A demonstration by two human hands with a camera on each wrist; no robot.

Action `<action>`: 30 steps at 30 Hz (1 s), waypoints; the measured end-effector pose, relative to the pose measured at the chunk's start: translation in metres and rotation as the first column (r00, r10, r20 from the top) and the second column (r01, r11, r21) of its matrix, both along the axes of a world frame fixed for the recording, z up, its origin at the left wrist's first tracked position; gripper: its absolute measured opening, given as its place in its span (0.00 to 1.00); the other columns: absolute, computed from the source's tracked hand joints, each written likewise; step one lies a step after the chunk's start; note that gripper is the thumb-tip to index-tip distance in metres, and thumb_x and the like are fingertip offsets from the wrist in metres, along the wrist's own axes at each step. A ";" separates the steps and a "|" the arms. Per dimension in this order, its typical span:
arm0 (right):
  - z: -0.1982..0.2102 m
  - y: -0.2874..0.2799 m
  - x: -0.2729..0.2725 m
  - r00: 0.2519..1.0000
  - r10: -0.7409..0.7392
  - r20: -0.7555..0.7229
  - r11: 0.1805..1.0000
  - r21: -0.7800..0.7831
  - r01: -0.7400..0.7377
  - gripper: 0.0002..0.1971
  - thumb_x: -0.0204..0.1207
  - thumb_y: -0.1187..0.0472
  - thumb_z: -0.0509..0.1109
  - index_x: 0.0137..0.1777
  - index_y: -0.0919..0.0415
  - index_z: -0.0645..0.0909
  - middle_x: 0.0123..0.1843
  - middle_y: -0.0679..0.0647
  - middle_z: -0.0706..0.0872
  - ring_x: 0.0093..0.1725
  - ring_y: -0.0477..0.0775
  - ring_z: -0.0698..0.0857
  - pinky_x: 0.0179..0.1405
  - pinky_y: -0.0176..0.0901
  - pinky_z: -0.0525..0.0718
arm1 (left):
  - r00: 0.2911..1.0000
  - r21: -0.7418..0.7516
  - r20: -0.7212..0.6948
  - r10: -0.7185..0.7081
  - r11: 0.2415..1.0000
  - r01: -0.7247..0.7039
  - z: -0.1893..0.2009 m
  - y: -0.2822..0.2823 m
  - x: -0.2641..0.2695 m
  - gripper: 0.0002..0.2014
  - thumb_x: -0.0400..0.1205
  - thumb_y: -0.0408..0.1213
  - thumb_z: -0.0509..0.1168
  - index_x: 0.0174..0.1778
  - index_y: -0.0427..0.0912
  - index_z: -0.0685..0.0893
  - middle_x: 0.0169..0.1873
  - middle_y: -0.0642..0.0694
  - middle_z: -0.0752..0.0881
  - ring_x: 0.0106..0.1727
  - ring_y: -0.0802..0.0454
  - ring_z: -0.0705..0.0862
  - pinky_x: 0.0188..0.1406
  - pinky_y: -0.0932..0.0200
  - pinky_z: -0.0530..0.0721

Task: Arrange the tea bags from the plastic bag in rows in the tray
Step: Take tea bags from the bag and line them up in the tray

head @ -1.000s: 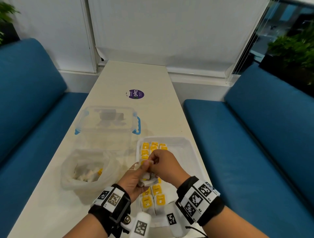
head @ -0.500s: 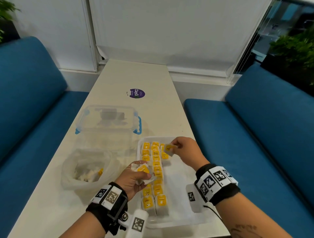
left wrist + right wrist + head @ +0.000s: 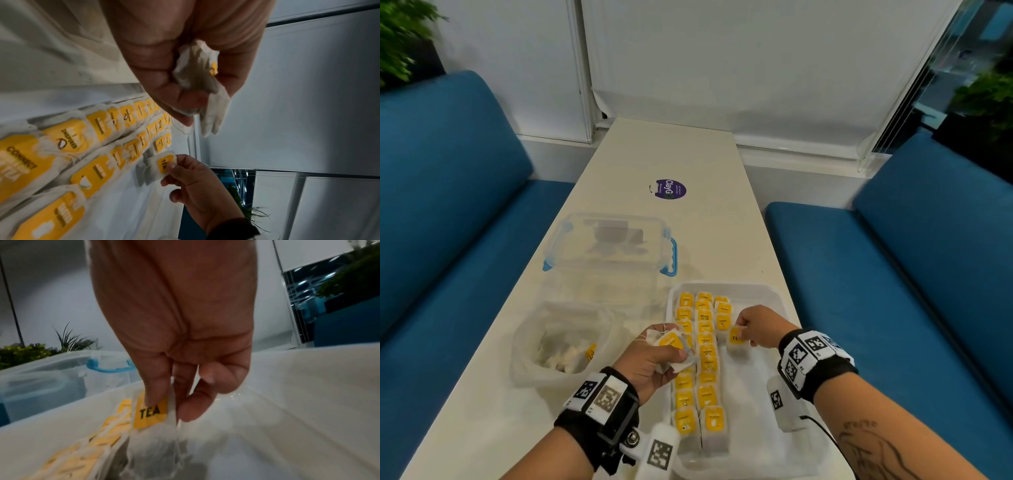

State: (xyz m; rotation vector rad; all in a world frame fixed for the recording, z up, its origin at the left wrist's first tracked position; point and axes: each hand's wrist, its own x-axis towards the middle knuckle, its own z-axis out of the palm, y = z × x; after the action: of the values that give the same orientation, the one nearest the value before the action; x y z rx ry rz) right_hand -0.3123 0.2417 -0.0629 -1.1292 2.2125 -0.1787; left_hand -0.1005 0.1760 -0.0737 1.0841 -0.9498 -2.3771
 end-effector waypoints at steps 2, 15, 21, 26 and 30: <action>-0.005 -0.004 0.003 1.000 0.003 0.019 0.999 0.049 -0.004 0.03 0.80 0.65 0.65 0.45 0.58 0.75 0.40 0.52 0.79 0.30 0.42 0.78 0.25 0.31 0.72 | 1.000 -0.002 0.006 0.003 1.000 -0.003 0.001 0.000 0.000 0.20 0.73 0.12 0.61 0.43 0.44 0.79 0.37 0.41 0.84 0.42 0.42 0.84 0.22 0.65 0.85; -0.026 -0.018 0.006 0.980 -0.196 0.038 0.975 -0.096 0.199 0.16 0.70 0.66 0.76 0.49 0.59 0.71 0.40 0.52 0.79 0.36 0.53 0.80 0.33 0.40 0.77 | 1.000 0.002 -0.006 -0.010 1.000 0.010 -0.003 0.000 -0.001 0.20 0.72 0.11 0.62 0.44 0.43 0.79 0.38 0.40 0.84 0.40 0.43 0.86 0.26 0.61 0.87; 0.009 -0.011 0.019 0.963 -0.157 0.218 0.938 -0.274 0.214 0.12 0.69 0.60 0.78 0.43 0.57 0.76 0.33 0.48 0.77 0.29 0.45 0.76 0.24 0.33 0.69 | 1.000 -0.026 -0.009 -0.023 0.999 0.023 -0.001 0.002 -0.002 0.20 0.71 0.11 0.63 0.43 0.44 0.79 0.37 0.42 0.84 0.37 0.46 0.85 0.26 0.62 0.87; 0.053 0.002 0.054 0.891 0.119 0.438 0.942 -0.332 0.037 0.07 0.69 0.64 0.78 0.40 0.53 0.83 0.29 0.48 0.81 0.26 0.43 0.76 0.21 0.29 0.70 | 0.997 -0.102 0.039 -0.065 0.992 0.069 0.001 0.010 -0.005 0.22 0.71 0.11 0.64 0.44 0.46 0.78 0.37 0.43 0.82 0.38 0.47 0.83 0.32 0.60 0.81; 0.053 0.007 0.073 0.931 0.187 0.313 0.934 -0.350 -0.070 0.08 0.68 0.67 0.78 0.45 0.58 0.86 0.30 0.47 0.80 0.28 0.42 0.77 0.28 0.26 0.76 | 0.994 -0.116 0.060 -0.092 0.988 0.099 0.002 0.018 -0.005 0.21 0.71 0.12 0.65 0.45 0.46 0.76 0.33 0.44 0.83 0.35 0.49 0.83 0.38 0.59 0.75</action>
State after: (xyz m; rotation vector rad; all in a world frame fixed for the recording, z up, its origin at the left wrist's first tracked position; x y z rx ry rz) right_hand -0.2391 0.2488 -0.0095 -1.3079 1.8303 -0.6649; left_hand -0.1056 0.1936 -0.0713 1.0858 -1.1710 -2.3428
